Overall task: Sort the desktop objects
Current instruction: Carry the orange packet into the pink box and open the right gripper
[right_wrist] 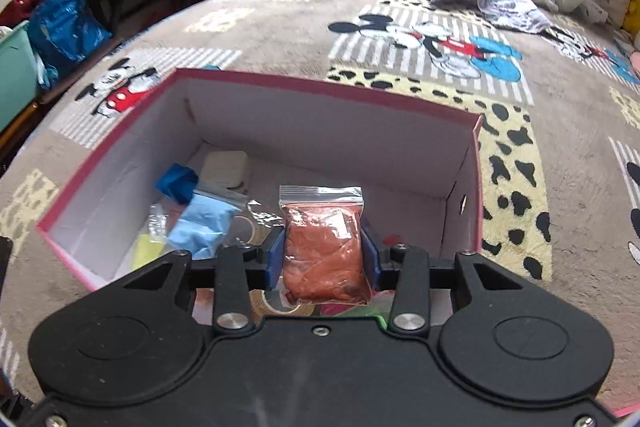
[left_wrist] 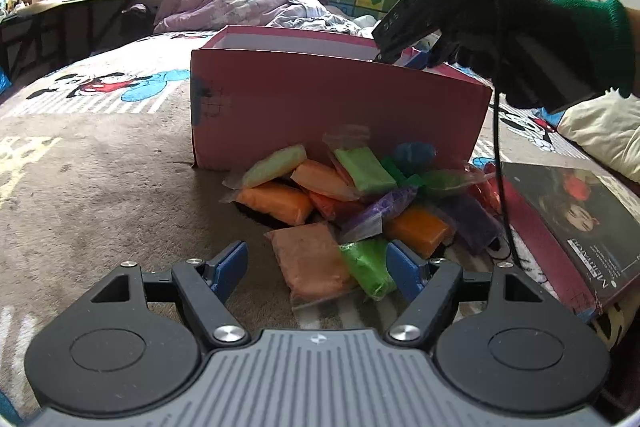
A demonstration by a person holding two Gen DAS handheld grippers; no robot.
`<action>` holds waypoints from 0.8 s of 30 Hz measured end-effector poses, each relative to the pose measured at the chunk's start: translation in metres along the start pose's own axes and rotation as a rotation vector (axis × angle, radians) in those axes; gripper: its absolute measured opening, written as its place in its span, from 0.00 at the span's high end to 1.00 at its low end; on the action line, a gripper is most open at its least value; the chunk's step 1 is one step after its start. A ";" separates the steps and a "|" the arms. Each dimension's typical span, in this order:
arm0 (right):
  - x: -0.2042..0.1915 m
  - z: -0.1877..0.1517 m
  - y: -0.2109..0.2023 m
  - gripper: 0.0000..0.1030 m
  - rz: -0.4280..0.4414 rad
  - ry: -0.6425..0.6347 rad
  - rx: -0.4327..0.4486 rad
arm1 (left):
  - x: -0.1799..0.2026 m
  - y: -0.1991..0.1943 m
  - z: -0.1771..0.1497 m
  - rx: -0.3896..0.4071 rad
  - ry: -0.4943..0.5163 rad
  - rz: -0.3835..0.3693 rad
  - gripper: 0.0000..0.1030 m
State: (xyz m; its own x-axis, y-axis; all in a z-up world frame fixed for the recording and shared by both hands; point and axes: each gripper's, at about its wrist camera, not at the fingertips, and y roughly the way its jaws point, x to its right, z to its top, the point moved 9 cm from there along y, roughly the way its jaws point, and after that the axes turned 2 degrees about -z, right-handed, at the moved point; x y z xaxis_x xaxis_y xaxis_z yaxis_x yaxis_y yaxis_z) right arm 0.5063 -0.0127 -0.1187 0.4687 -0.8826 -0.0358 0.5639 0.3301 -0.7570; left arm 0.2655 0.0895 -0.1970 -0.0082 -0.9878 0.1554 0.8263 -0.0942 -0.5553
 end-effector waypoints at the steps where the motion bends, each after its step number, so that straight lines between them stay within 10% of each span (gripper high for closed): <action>1: 0.001 0.000 0.004 0.60 -0.007 0.005 -0.009 | 0.000 0.001 0.001 -0.001 -0.005 -0.002 0.27; 24: 0.041 -0.047 -0.092 0.38 0.132 0.146 0.164 | 0.020 0.009 0.010 0.020 -0.026 -0.029 0.27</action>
State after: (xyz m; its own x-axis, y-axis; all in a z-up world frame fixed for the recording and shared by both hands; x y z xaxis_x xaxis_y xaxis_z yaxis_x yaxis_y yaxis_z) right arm 0.4418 -0.0954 -0.0816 0.4486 -0.8636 -0.2302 0.6130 0.4848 -0.6238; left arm 0.2781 0.0704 -0.1907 -0.0178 -0.9812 0.1922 0.8372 -0.1197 -0.5337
